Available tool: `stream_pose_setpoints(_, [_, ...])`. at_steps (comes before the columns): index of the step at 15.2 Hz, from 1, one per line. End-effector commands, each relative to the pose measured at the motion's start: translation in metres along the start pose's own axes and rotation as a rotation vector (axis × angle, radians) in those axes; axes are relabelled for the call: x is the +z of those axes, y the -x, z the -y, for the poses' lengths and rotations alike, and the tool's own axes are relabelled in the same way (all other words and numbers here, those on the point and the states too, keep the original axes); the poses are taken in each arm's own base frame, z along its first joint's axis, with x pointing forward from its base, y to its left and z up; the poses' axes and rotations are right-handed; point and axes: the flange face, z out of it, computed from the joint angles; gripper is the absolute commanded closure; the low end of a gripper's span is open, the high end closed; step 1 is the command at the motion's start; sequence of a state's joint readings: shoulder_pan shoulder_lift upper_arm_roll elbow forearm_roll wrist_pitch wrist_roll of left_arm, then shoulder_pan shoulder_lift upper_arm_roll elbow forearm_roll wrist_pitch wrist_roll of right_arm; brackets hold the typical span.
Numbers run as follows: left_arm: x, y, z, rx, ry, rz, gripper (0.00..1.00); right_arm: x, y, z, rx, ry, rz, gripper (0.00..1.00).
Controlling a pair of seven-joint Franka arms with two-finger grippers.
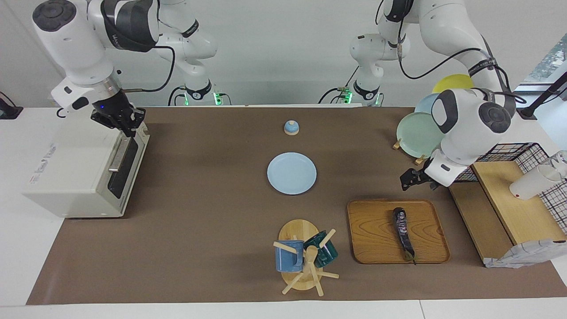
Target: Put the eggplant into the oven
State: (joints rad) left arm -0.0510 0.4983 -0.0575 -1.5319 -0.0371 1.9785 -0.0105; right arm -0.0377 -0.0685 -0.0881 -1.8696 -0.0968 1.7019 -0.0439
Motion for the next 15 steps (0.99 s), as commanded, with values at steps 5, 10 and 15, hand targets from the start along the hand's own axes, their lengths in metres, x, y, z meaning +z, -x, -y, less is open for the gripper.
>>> stream_pose_setpoints(5, [0.037, -0.018, -0.018, 0.048, -0.004, -0.061, 0.00, 0.039, 0.006, -0.023, -0.036, 0.079, -0.019, 1.00])
stream_pose_setpoints(10, [0.056, -0.004, -0.025, 0.120, -0.007, -0.020, 0.00, 0.057, 0.008, -0.027, -0.040, 0.076, -0.012, 1.00])
stream_pose_setpoints(15, [0.054, -0.002, -0.025, 0.144, -0.007, -0.018, 0.06, 0.107, 0.004, -0.002, -0.094, 0.072, -0.039, 1.00])
